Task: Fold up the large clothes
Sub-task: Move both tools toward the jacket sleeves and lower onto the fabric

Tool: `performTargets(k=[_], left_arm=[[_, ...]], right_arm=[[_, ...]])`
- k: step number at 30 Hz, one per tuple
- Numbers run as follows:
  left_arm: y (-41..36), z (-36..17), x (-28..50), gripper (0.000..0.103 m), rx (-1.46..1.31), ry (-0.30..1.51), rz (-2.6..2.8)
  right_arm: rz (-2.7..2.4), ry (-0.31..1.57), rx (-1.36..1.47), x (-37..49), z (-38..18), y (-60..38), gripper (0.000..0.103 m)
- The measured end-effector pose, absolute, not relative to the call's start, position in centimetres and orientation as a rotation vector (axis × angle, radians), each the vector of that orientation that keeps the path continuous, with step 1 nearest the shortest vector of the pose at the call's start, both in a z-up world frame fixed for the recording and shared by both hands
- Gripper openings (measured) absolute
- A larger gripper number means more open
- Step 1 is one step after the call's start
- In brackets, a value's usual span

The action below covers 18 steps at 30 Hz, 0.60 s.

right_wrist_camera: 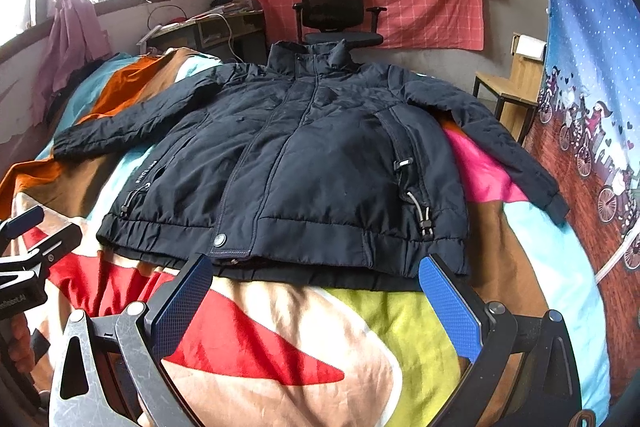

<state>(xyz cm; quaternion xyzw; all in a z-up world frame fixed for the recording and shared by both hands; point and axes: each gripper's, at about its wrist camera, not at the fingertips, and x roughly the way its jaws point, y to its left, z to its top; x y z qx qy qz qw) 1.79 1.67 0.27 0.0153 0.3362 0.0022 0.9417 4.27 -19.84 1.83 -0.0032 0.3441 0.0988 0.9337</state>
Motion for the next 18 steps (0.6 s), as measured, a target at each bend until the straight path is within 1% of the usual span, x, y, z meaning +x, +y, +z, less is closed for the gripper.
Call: performTargets(k=[6, 11, 18], left_arm=[[2.5, 0.7, 4.0, 0.101, 0.072, 0.729, -0.007], [2.6, 2.5, 6.3, 0.101, 0.146, 0.725, -0.079], [2.7, 5.6, 10.3, 0.101, 0.237, 0.724, -0.129]], right_arm=[[0.086, 0.713, -0.06, 6.3, 2.7, -19.6, 0.103], [0.004, 0.733, -0.141, 9.0, 3.6, -19.3, 0.103], [-0.02, 0.695, -0.224, 12.5, 5.4, -19.5, 0.103]])
